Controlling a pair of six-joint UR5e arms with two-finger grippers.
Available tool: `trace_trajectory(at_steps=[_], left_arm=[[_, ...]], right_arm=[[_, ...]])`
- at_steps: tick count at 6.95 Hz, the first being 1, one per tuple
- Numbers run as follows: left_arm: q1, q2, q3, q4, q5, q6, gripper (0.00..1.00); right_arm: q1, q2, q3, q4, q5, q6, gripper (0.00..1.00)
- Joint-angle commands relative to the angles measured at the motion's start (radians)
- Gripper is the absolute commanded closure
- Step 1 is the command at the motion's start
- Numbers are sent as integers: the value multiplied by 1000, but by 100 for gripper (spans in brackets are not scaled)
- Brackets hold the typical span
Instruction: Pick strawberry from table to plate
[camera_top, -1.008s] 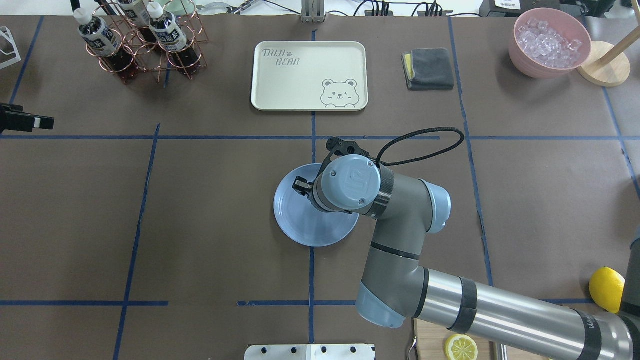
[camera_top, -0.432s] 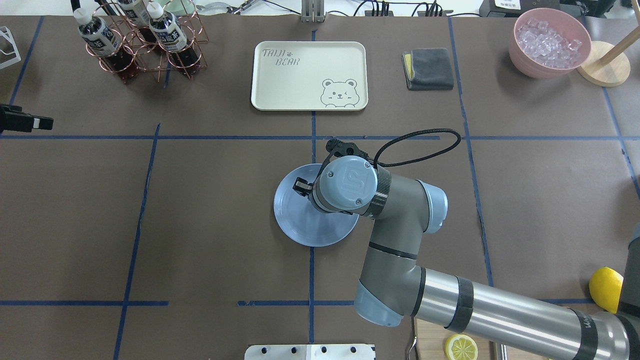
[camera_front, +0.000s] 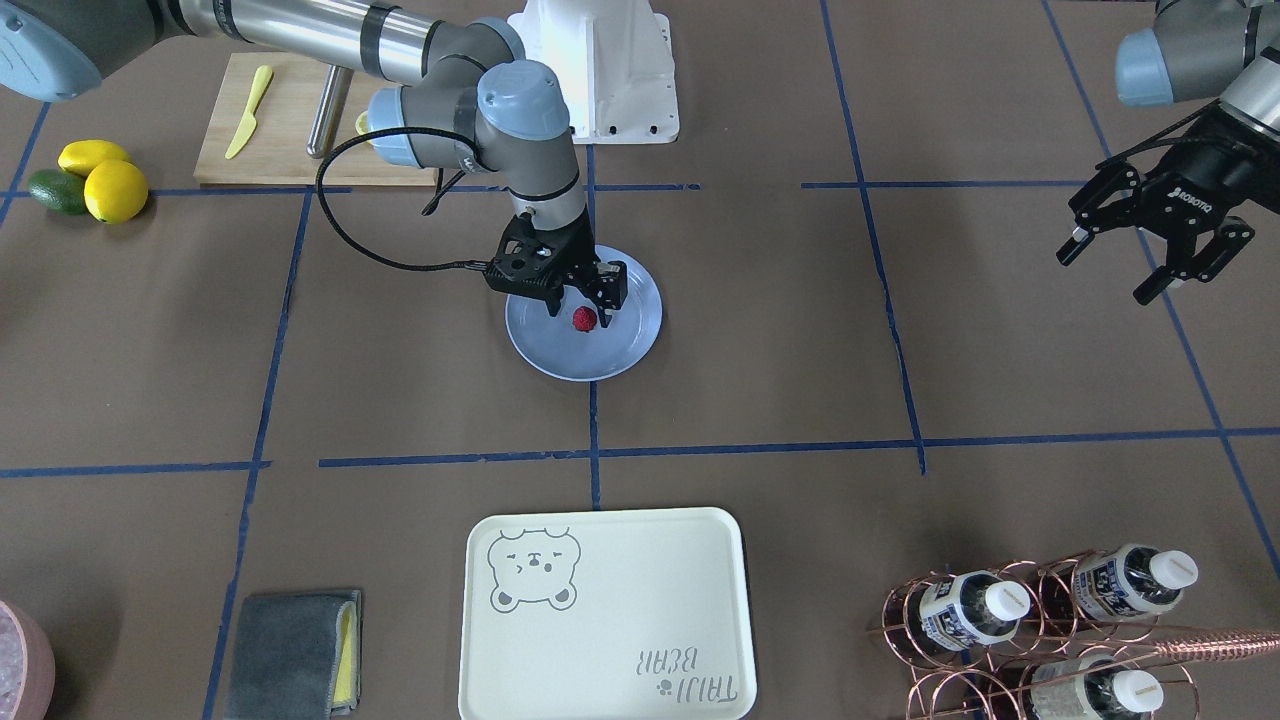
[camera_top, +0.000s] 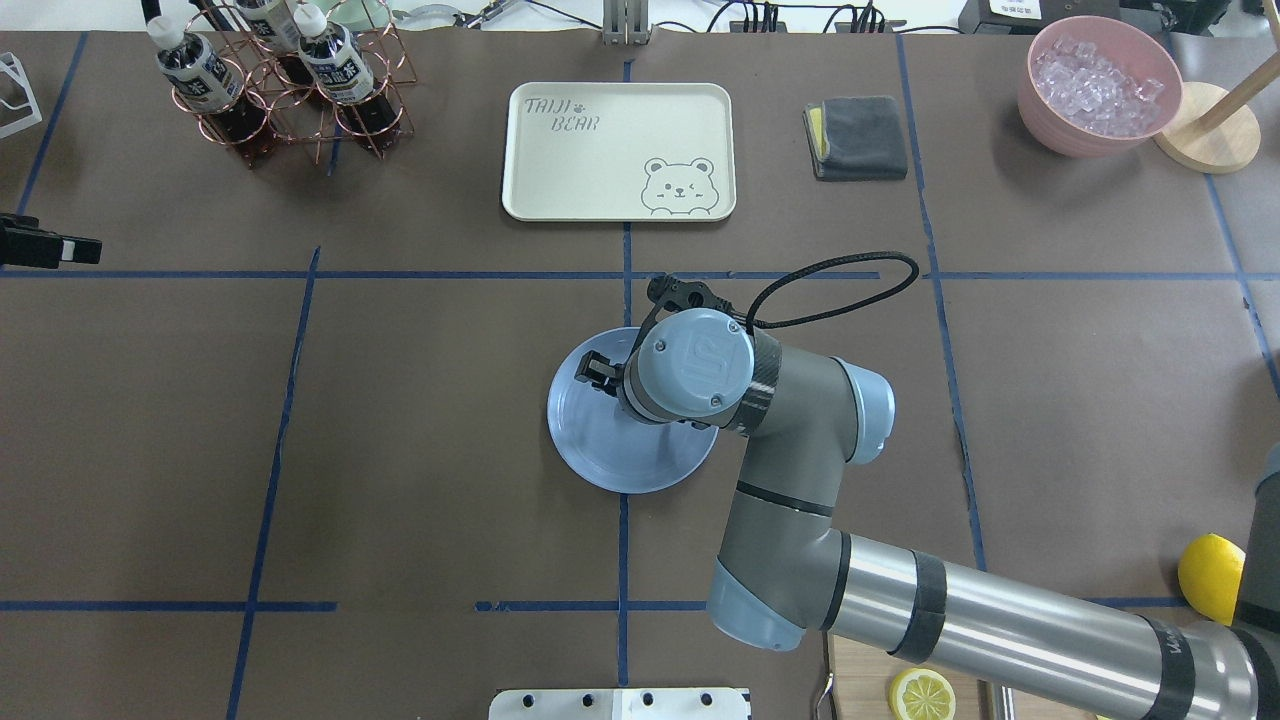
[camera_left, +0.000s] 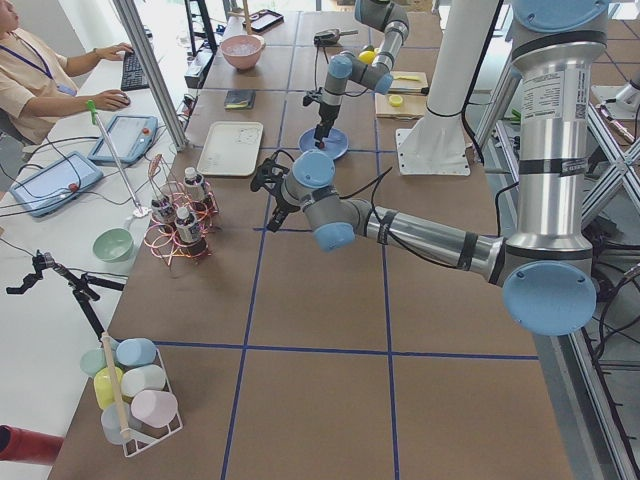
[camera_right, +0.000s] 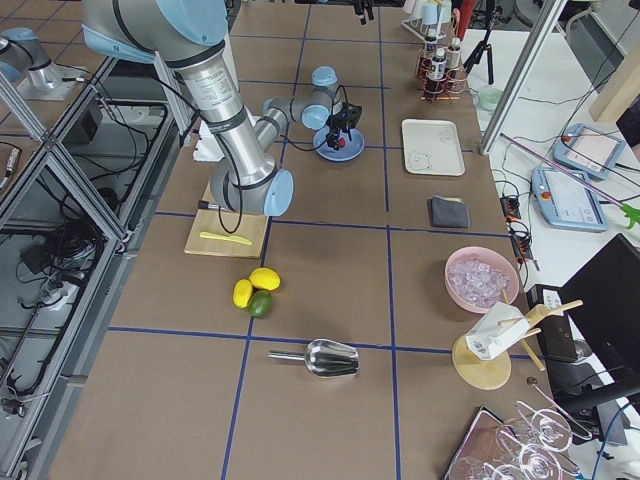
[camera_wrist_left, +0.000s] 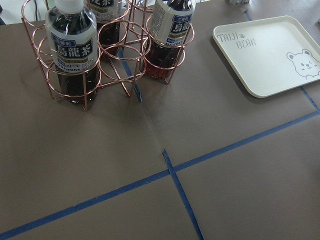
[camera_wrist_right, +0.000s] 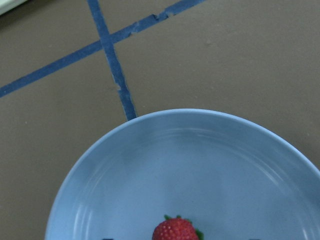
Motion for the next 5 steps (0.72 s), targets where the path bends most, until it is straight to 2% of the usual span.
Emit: trace_trajectory(at_steps=[1, 3, 4, 5], left_arm=[[-9, 47, 10, 1, 1, 136, 1], [-138, 59, 117, 3, -2, 426, 1], [-176, 59, 149, 12, -2, 492, 1], [-229, 53, 148, 101, -6, 574, 1]], right_arm=[[71, -49, 74, -3, 91, -50, 0], [239, -302, 274, 0, 267, -336, 0], [329, -378, 310, 0, 344, -442, 0], [431, -446, 322, 2, 433, -546, 0]])
